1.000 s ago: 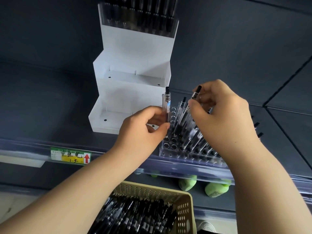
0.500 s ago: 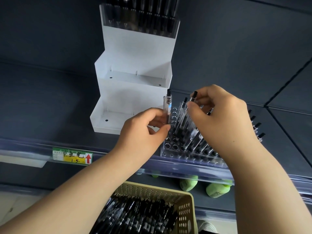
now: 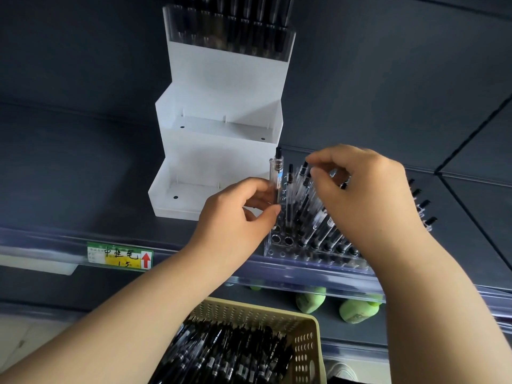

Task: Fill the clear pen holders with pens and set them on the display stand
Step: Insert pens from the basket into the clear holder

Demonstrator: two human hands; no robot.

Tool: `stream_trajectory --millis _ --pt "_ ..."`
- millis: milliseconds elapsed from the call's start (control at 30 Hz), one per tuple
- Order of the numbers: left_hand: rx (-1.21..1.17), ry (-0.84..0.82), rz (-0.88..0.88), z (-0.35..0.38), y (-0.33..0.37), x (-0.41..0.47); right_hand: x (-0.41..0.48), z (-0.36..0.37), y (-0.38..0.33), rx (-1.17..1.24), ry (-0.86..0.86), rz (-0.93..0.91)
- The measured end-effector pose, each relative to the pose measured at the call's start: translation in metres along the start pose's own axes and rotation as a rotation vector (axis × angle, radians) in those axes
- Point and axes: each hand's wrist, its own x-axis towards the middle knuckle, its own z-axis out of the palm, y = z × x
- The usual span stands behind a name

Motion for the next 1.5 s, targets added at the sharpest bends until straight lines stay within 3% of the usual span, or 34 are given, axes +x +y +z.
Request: stream_trajectory --millis 367,1367,1500 --pt "0.017 0.010 -0.018 0.000 -0.002 0.000 0.003 0.024 0.007 -0.188 0.098 -0.205" --pt "0.057 0.021 -0.007 -0.001 -0.005 0.001 0.002 0.035 0.006 -0.424 0.149 -0.209" --pt "0.064 0.015 -0.010 -0.002 -0.005 0.000 0.004 0.032 0.005 -0.362 0.141 -0.177"
